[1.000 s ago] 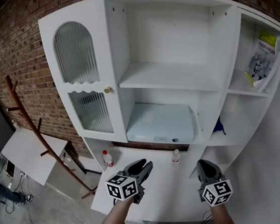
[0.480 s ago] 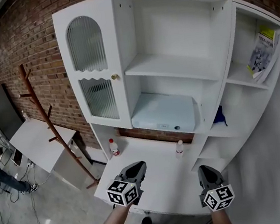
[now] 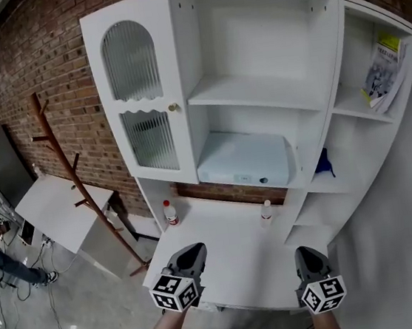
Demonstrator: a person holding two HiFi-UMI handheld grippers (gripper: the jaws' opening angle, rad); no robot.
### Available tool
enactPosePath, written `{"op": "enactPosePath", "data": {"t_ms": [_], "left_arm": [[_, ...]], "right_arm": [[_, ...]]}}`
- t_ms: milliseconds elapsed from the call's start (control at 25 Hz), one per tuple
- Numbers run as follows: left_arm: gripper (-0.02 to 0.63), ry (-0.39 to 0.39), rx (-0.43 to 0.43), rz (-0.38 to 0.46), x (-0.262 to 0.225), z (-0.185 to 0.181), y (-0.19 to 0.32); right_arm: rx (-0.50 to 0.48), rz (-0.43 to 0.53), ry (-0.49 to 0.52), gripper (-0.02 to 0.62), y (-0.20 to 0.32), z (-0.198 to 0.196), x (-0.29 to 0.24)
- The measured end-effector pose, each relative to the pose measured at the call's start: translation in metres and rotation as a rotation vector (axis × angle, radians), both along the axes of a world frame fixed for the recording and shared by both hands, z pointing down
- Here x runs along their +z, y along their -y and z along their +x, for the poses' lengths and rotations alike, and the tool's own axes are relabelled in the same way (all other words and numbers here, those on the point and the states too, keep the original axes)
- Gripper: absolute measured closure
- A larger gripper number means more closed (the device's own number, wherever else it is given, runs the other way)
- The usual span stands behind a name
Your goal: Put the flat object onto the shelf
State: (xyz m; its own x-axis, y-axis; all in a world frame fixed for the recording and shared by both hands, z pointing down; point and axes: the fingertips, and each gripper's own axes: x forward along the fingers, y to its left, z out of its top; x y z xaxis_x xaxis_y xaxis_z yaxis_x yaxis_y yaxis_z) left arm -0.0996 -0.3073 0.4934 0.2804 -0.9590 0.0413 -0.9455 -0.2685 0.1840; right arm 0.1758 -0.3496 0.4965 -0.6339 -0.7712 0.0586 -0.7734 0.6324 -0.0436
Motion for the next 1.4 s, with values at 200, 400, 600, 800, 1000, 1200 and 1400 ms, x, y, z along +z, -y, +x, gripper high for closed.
{"op": "enactPosePath", "data": {"t_ms": [200,400,600,800,1000,1200,1400], "left_arm": [[0.572,0.021,-0.028,0.038,-0.005,-0.023,-0.015],[0.571,0.012,-0.036,0.038,0.002,-0.046,-0.024],[0.571,-0.019,-0.044,0.02,0.01,-0.064,-0.027],[0.571,-0.014,-0.023,0.021,0.009,-0.067,-0.03],[0.572,-0.006,-0.02,0.029,0.007,-0.07,-0.03],[0.571,-0.004,-0.018,0.033,0.005,-0.072,-0.029],[0.572,-0.01,-0.017,0.039,0.003,-0.072,-0.028]], "right_arm": [[0.011,0.028,-0.022,0.557,-0.016,-0.011,-0.005],[0.042,0.045,-0.042,0.557,-0.025,-0.017,-0.003],[0.086,0.067,-0.041,0.565,-0.032,-0.013,-0.009],[0.1,0.083,-0.037,0.568,-0.038,-0.016,-0.016],[0.1,0.081,-0.03,0.567,-0.04,-0.022,-0.016],[0.104,0.083,-0.029,0.566,-0.039,-0.024,-0.018],[0.107,0.085,-0.026,0.566,-0.039,-0.024,-0.02]]}}
